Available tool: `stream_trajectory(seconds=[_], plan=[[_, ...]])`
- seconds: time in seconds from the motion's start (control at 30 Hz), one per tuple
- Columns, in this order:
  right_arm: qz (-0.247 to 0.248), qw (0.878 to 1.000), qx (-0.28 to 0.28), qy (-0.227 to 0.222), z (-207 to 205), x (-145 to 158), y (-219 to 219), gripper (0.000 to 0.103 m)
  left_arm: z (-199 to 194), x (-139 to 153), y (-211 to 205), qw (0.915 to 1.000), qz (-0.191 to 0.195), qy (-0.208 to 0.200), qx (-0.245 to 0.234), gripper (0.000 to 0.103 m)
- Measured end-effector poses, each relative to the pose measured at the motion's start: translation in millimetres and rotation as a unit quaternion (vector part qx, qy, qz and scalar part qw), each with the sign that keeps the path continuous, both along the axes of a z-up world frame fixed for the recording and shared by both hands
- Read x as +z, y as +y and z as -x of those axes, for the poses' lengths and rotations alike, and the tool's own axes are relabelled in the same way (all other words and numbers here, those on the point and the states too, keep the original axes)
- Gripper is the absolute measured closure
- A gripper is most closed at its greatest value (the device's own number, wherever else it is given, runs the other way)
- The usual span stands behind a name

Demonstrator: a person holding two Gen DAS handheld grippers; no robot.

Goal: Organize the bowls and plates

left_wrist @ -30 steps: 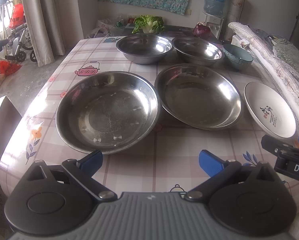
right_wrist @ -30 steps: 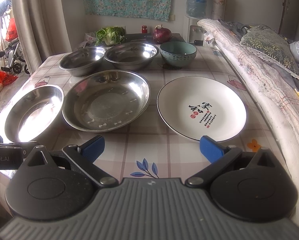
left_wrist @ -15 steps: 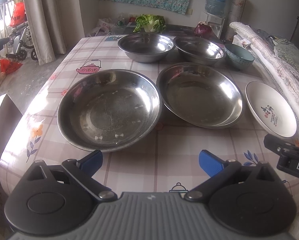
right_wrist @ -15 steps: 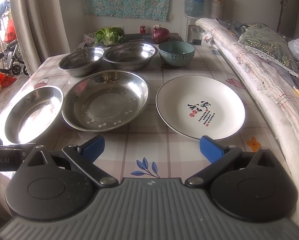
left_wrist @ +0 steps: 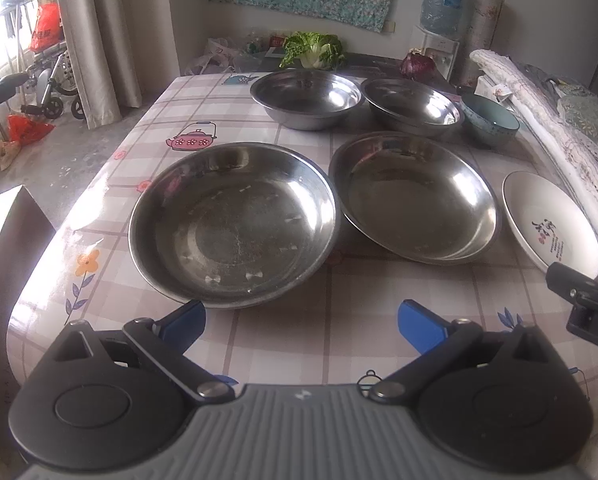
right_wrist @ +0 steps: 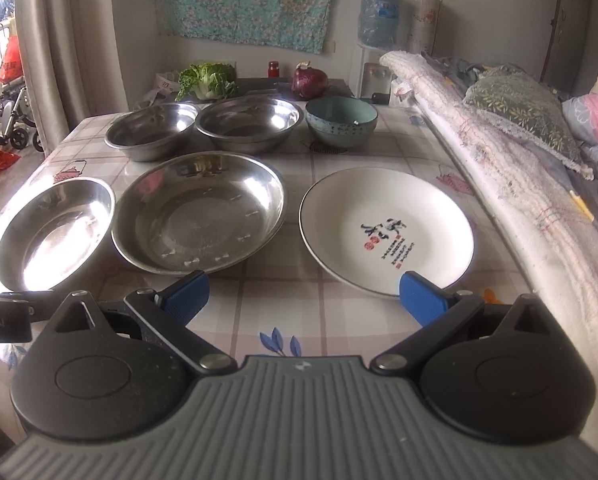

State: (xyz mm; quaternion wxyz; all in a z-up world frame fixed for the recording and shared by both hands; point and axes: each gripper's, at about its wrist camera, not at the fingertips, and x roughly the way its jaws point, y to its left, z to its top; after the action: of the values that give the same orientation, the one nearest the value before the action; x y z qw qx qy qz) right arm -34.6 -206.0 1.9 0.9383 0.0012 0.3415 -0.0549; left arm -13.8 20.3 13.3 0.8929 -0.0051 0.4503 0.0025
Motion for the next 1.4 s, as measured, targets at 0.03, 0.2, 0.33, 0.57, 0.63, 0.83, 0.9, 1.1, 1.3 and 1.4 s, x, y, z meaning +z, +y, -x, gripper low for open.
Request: stream_trajectory(seconds=[0.03, 0.2, 0.33, 0.57, 0.63, 0.83, 0.9, 1.1, 1.3, 1.4], plan=[[0.001, 1.000, -0.001, -0.002, 0, 1, 0, 0.001, -1, 0, 1, 1.0000, 0.000, -0.001, 0.001, 0.000], [-0.002, 1.000, 0.009, -0.015, -6, 9, 0, 0.001, -8, 5, 13, 0.9999, 0.004, -0.012, 0.009, 0.000], [-0.018, 0.998, 0.049, -0.044, -15, 24, -1, 0.001, -23, 17, 27, 0.9994, 0.001, -0.032, 0.014, 0.000], [-0.049, 0.988, 0.109, -0.099, -52, 52, 10, 0.001, -72, 34, 51, 0.9980, 0.005, -0.060, 0.019, 0.000], [-0.080, 0.983, 0.122, -0.107, -67, 57, 13, 0.001, -88, 35, 57, 0.9977, 0.019, -0.065, 0.011, 0.000], [-0.143, 0.975, 0.138, -0.098, -126, 52, 30, 0.002, -147, 31, 70, 0.9963, 0.036, -0.078, -0.001, 0.000], [-0.161, 0.973, 0.140, -0.087, -147, 44, 37, 0.006, -172, 25, 72, 0.9962, 0.030, -0.082, 0.000, 0.002], [-0.176, 0.972, 0.147, -0.044, -201, 14, 53, 0.032, -258, -7, 70, 0.9991, -0.009, -0.040, -0.006, 0.031], [-0.159, 0.975, 0.153, -0.028, -232, 6, 53, 0.056, -309, -38, 61, 0.9977, -0.064, -0.004, -0.020, 0.059], [-0.156, 0.975, 0.156, -0.020, -244, 5, 53, 0.062, -312, -39, 63, 0.9965, -0.080, -0.003, -0.026, 0.070]])
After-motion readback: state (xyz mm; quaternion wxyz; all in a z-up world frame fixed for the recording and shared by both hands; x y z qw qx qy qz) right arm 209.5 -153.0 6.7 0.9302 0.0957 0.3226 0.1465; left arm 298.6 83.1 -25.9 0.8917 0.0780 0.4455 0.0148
